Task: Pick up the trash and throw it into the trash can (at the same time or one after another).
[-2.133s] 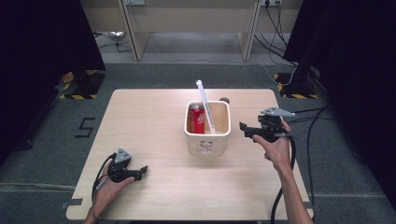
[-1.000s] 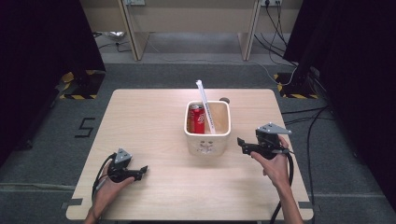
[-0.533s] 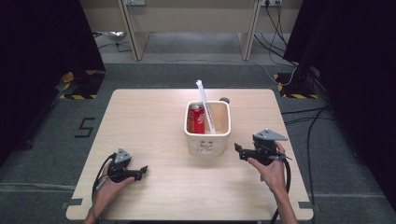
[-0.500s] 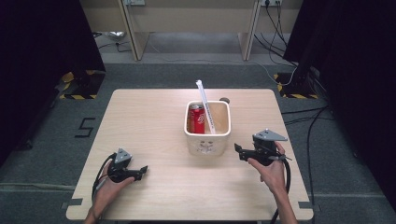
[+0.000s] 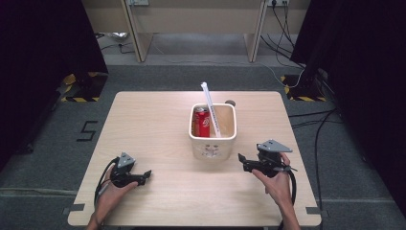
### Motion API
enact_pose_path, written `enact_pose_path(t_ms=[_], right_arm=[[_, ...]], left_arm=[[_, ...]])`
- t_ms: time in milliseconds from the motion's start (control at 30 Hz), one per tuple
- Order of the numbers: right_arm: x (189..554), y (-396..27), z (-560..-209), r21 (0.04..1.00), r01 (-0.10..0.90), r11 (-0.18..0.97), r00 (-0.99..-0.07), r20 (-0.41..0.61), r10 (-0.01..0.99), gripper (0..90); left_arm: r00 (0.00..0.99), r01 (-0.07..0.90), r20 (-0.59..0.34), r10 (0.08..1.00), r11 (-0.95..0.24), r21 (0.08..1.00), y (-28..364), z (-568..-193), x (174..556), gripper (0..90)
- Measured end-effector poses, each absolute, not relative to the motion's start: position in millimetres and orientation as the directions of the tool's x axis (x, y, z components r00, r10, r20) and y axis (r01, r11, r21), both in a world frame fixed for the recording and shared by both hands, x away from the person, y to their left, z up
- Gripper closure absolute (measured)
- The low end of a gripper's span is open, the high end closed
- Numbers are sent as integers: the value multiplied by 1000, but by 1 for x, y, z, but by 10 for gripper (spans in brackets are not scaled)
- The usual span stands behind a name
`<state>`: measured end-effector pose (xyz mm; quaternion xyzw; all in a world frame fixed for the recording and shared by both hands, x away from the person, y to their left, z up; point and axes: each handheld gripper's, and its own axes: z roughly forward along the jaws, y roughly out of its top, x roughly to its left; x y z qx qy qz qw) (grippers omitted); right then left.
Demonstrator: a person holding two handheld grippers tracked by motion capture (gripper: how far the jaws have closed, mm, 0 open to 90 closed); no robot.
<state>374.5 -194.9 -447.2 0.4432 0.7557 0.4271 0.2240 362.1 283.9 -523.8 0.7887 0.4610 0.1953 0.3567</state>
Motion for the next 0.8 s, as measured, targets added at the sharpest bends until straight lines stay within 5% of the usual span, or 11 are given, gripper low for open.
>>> enact_pose_path(t_ms=[800], right_arm=[[360,-182,-473,809,498,312,-556,21,831,169]], left_arm=[[499,588,-21,866,-321,743,284,-524,362,146]])
